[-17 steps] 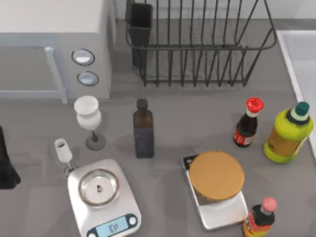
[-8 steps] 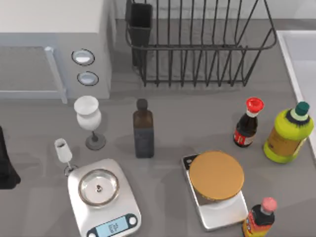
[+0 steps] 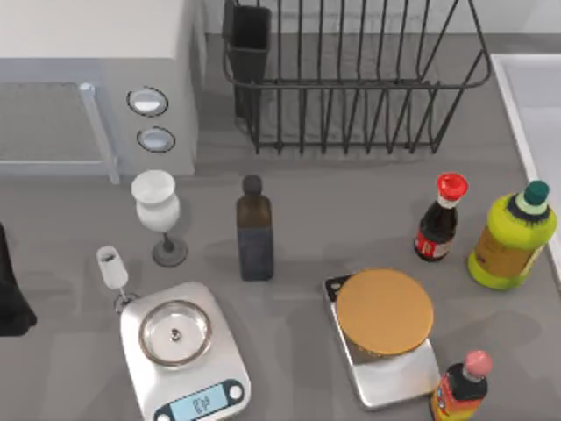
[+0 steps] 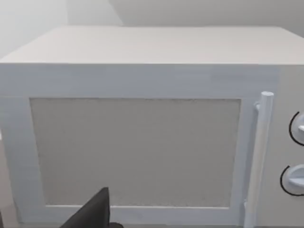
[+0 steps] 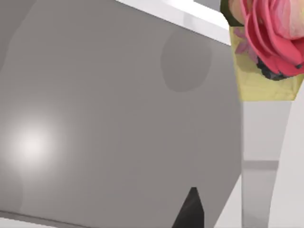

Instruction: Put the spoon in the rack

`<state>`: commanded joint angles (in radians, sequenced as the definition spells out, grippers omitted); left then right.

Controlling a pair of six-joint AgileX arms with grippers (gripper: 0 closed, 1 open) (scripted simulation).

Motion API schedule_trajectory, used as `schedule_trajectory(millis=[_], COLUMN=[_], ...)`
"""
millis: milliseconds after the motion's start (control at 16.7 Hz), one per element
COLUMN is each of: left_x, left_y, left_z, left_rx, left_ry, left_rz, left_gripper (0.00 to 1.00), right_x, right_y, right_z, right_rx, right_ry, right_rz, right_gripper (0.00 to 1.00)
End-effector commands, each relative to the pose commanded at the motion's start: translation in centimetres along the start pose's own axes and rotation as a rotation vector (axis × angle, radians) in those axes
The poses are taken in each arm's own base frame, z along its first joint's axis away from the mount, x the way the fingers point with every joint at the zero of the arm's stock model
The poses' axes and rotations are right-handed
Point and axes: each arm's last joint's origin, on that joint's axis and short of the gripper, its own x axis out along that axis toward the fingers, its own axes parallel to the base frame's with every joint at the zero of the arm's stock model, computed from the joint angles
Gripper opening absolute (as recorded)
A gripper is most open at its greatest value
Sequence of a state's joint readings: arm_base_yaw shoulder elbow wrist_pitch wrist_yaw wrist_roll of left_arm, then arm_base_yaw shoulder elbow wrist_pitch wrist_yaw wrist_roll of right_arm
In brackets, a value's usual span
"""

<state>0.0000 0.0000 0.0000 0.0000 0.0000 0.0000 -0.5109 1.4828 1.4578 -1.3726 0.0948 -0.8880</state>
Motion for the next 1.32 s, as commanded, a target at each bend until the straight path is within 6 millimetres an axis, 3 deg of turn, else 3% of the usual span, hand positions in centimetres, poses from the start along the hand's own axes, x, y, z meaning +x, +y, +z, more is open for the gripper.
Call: schedule_trajectory(millis=[180,300,480,600,780,960,1140,1320], left_x=[0.0,0.0,0.0,0.0,0.0,0.0,0.0,0.0], left_y=[0.0,0.0,0.0,0.0,0.0,0.0,0.0,0.0], left_z=[0.0,0.0,0.0,0.0,0.0,0.0,0.0,0.0], left_rx=[0.0,0.0,0.0,0.0,0.0,0.0,0.0,0.0], left_ry=[0.0,0.0,0.0,0.0,0.0,0.0,0.0,0.0], left_rz=[0.0,0.0,0.0,0.0,0.0,0.0,0.0,0.0], left_gripper=[1.0,1.0,1.0,1.0,1.0,1.0,1.0,1.0], right_x=[-0.9,-1.8,-4.2,-6.5,-10.6,-14.2,-16.3,-16.8], right_y=[2.3,5.3,12.3,18.1,26.5,32.4,35.3,36.0], right_z=[5.1,9.1,14.2,16.1,15.8,13.3,10.8,10.1], right_rx=[-0.058,-0.088,-0.089,-0.045,0.086,0.26,0.397,0.438], right_ry=[-0.077,-0.184,-0.448,-0.682,-1.042,-1.313,-1.444,-1.473], right_rz=[-0.204,-0.342,-0.503,-0.547,-0.488,-0.331,-0.193,-0.151], right_gripper=[0.0,0.0,0.0,0.0,0.0,0.0,0.0,0.0])
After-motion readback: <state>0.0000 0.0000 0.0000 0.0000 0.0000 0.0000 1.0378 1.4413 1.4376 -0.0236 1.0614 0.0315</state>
